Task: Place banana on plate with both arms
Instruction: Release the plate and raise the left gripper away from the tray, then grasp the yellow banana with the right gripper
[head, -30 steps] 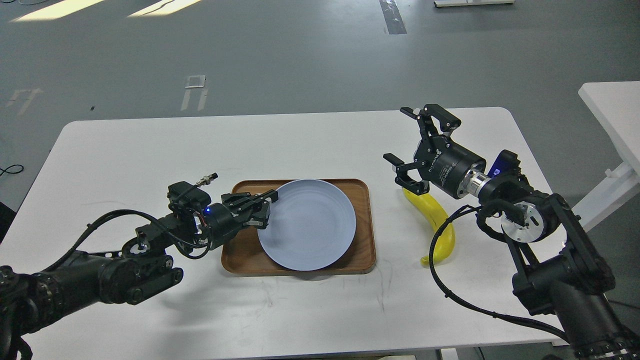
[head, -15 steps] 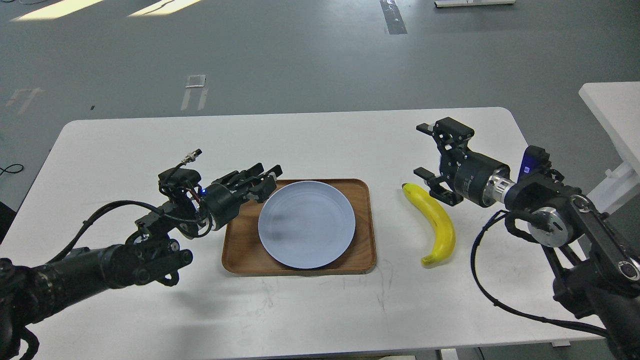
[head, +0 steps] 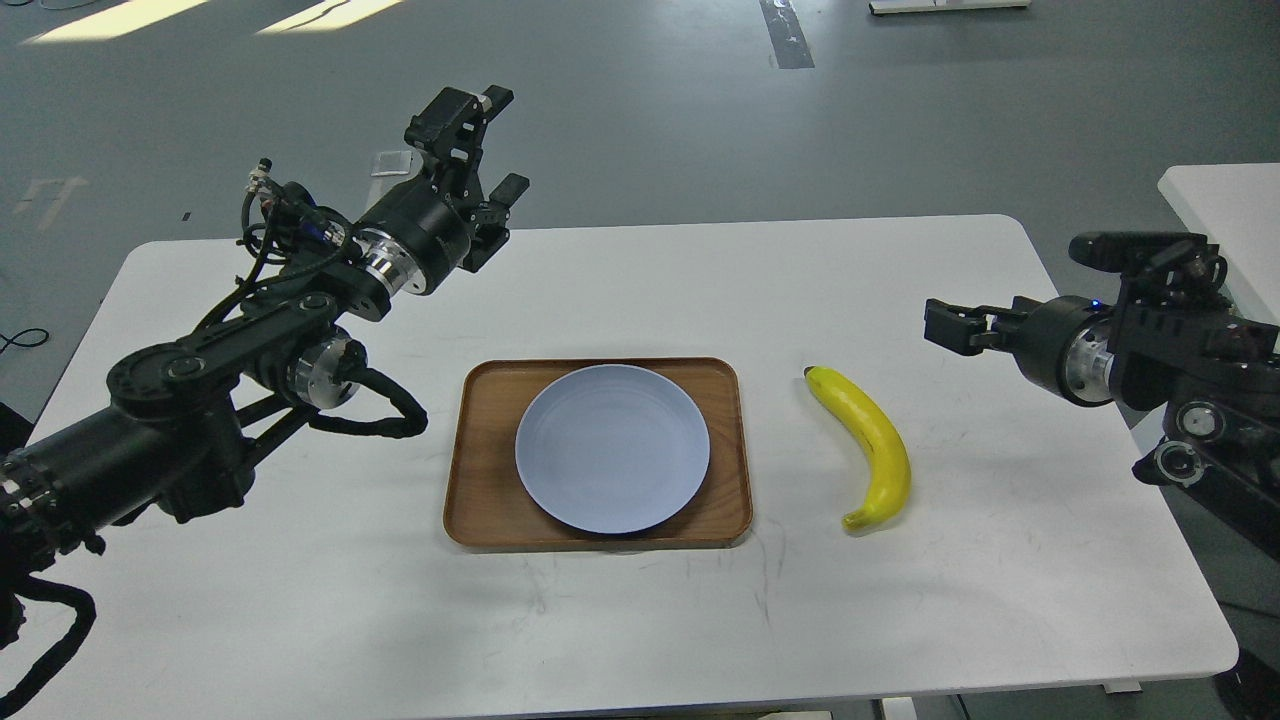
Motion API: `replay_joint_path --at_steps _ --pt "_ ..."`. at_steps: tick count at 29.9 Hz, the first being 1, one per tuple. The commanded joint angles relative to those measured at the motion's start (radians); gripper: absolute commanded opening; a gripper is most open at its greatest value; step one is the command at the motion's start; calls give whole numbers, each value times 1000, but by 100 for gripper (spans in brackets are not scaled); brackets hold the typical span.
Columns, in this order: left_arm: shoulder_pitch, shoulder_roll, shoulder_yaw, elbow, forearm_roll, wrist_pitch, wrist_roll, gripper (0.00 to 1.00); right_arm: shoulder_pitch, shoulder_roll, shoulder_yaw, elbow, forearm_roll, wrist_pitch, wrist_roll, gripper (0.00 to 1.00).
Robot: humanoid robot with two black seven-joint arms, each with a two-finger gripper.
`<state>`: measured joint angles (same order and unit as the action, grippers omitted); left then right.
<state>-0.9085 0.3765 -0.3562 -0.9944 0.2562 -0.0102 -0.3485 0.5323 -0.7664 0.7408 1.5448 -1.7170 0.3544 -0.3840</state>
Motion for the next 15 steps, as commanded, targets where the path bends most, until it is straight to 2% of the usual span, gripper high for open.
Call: replay_joint_path --at_steps 1,7,11,12,15 --pt "17 10 -13 0 -34 -13 33 98 20 64 -122 -21 -58 0 2 94" --pt "31 44 -13 -1 -32 -13 28 98 14 153 -205 -86 -87 -2 0 94" --pt "45 58 -12 -3 -31 -13 2 98 8 171 -210 -120 -88 -2 0 92" --pt "48 58 -12 -3 -31 -11 0 98 6 170 -210 -124 -88 -2 0 90" --pt "53 59 -12 -3 -29 -11 -3 98 0 168 -227 -134 -87 -5 2 72"
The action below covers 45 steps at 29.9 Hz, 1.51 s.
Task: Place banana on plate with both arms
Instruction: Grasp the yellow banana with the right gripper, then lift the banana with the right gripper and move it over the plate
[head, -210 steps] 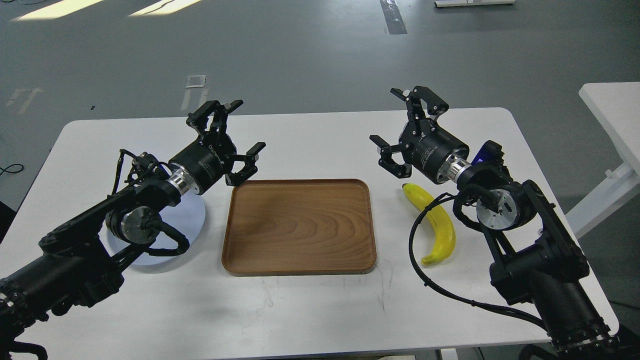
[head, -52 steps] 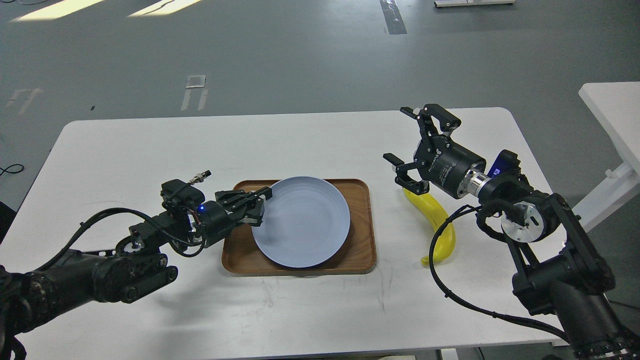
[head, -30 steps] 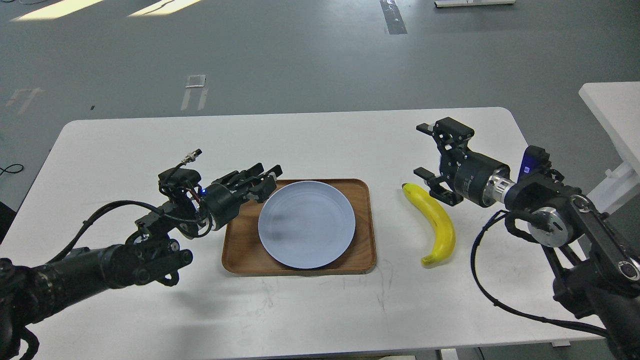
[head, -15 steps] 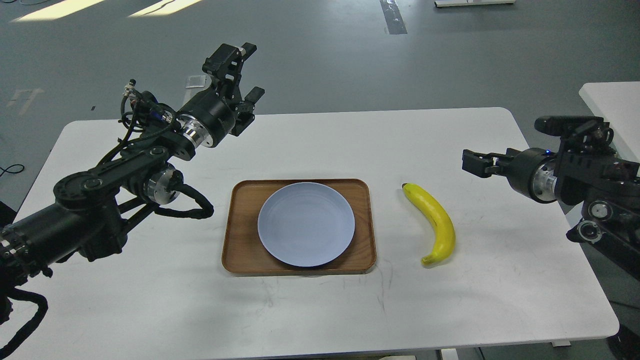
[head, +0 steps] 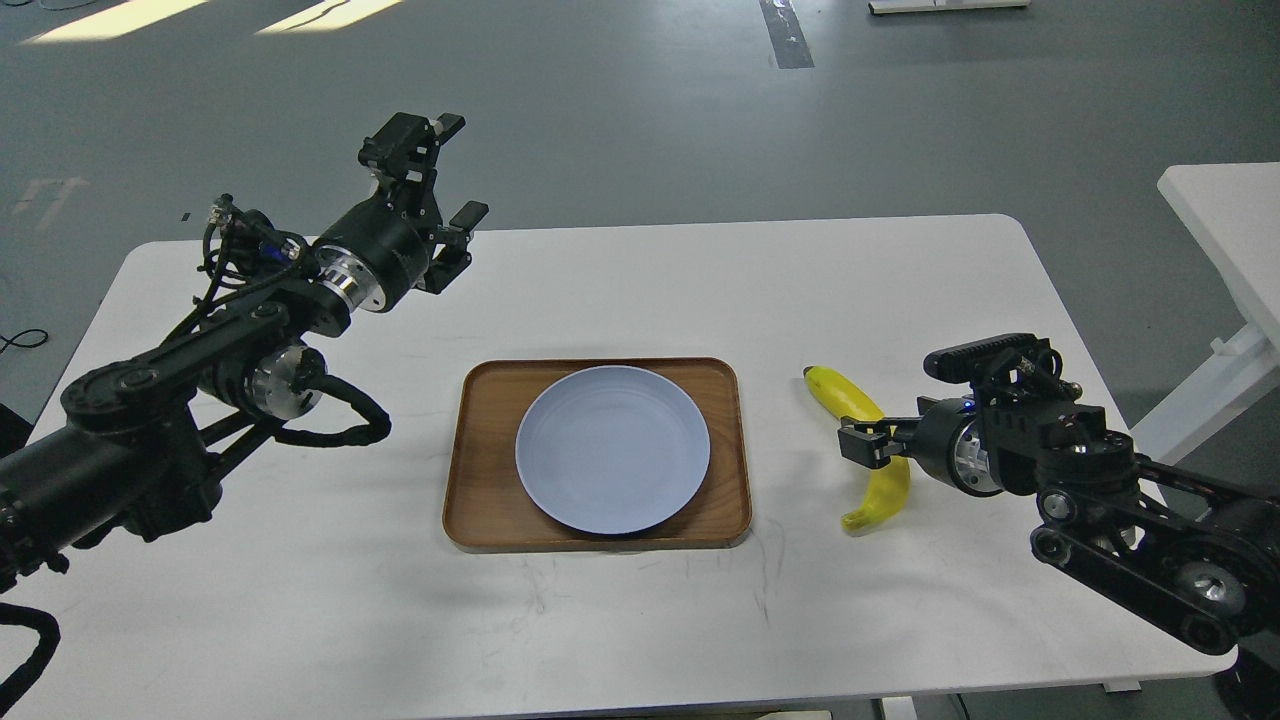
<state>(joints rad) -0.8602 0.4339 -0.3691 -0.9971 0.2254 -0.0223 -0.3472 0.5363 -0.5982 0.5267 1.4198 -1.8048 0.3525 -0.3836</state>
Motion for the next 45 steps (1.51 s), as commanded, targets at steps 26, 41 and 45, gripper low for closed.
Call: replay_joint_path --at_steps 26,41,45 --pt "3 3 7 0 11 10 -6 98 342 196 -202 7 -2 -12 38 0" --pt "3 9 6 -1 11 10 -6 98 360 351 -387 -103 -2 -81 68 0" --pt "3 12 2 -5 11 10 -6 98 360 368 -379 -136 -1 -107 68 0"
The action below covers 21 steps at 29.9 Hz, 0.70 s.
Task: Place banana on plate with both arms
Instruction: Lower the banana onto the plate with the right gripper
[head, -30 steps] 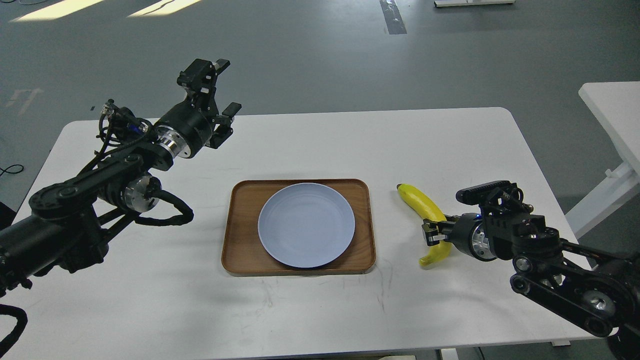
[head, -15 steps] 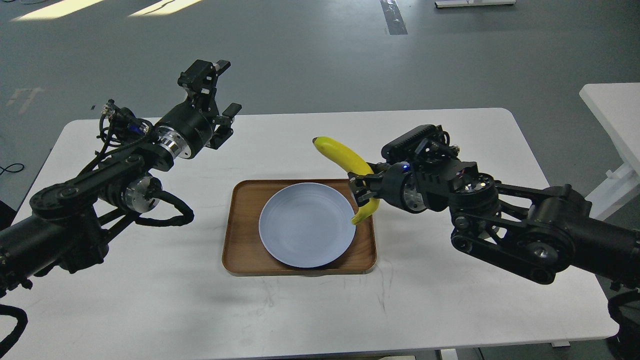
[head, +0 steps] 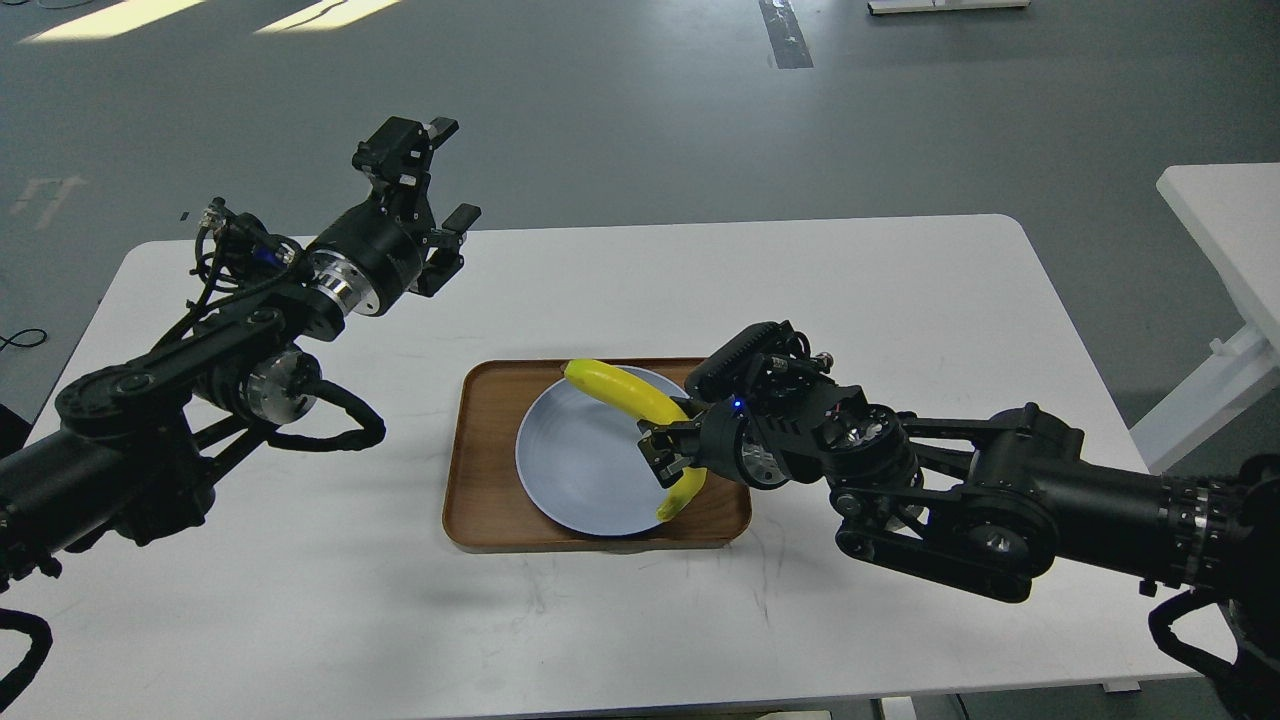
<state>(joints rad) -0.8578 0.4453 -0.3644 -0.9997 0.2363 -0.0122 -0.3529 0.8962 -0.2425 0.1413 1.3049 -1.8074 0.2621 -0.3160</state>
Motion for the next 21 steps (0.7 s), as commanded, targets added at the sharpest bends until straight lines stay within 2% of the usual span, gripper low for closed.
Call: replay_joint_path --at_steps 1,3,4,5,6,7,8,9,15,21 --pt "0 1 -2 -2 0 0 0 98 0 15 6 -21 2 -18 0 0" --pt "0 1 -2 -3 0 0 0 98 -3 23 6 -18 8 -18 0 0" --pt "-1 3 -4 -7 0 0 0 98 -8 29 7 -18 17 -18 0 7" --pt "-1 4 -4 -7 0 0 -1 98 -11 34 9 -18 17 -18 0 18" --pt "-1 4 -5 -7 0 0 -1 98 -20 42 14 -16 17 -18 0 42" --pt "-1 6 -4 -7 0 -2 0 98 -26 49 14 -13 20 -20 0 71" --pt "-1 6 -4 -7 0 -2 0 98 -26 49 14 -13 20 -20 0 71" --pt "-1 9 -4 -7 0 -5 3 98 -29 51 14 -10 22 -20 -1 97" --pt "-1 0 8 -5 -2 -2 12 98 -29 40 29 -6 23 -14 -15 99" --pt "0 -4 4 -5 -5 -14 8 98 -26 11 158 -4 104 -12 -32 99"
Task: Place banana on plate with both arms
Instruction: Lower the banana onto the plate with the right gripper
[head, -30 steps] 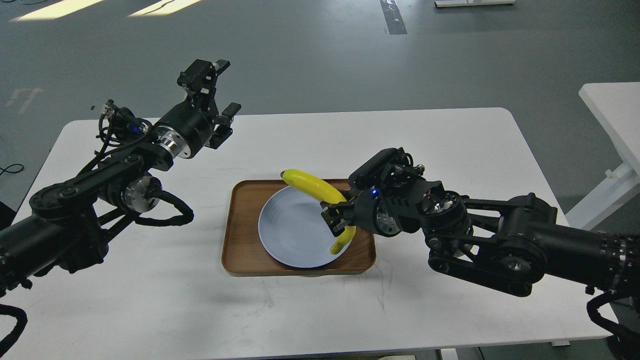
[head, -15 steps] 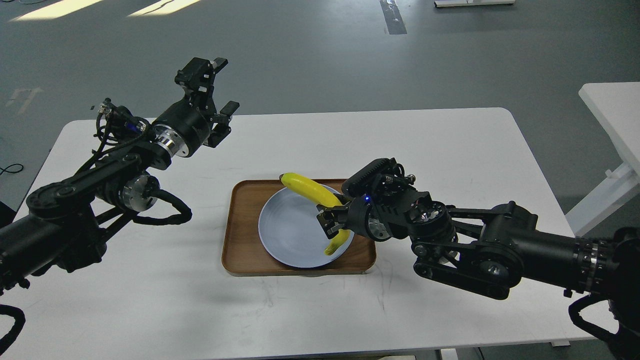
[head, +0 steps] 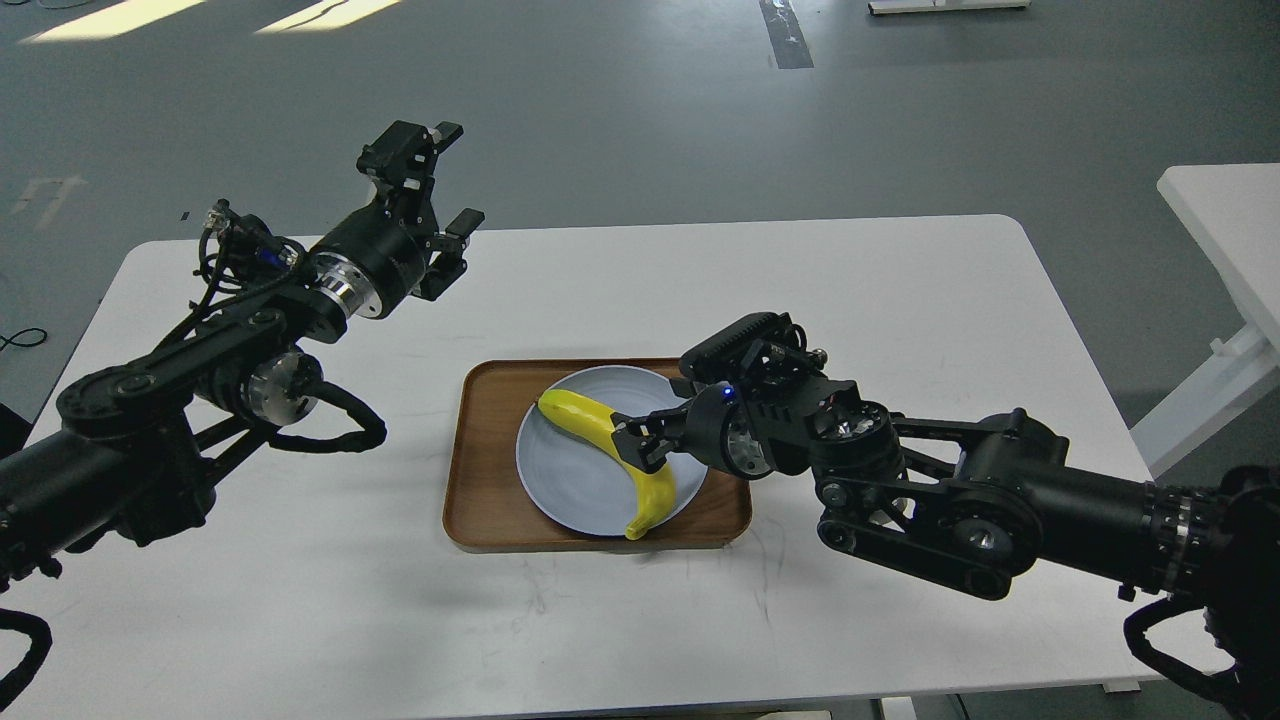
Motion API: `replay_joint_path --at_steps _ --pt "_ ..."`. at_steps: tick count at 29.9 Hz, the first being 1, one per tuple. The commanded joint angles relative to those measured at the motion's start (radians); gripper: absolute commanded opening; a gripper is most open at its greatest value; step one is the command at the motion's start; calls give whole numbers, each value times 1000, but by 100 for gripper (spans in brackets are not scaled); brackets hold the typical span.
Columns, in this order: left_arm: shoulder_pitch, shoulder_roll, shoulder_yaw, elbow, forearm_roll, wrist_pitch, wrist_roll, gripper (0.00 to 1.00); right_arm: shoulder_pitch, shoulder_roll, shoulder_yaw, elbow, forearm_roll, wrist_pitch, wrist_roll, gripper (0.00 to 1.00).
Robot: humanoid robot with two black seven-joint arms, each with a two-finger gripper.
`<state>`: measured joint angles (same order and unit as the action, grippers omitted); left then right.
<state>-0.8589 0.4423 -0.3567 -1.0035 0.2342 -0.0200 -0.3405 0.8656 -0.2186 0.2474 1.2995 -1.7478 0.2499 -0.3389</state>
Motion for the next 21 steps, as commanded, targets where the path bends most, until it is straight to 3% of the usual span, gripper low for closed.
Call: replay_joint_path --at_steps 1,4,11,15,21 --pt "1 -1 -5 -1 -7 -6 -6 98 6 -21 73 1 62 0 -12 99" --pt "1 -2 -13 -1 -13 -34 -6 98 3 -59 214 3 213 -3 -29 99" --pt "21 9 -16 -1 -125 -102 1 98 -146 -82 674 -2 942 -55 -52 99" --pt "50 19 -24 6 -223 -184 3 98 -287 -70 906 -12 1016 -86 -51 100" --pt "112 56 -54 6 -234 -212 1 98 -450 -31 1018 -6 1024 -78 -37 100"
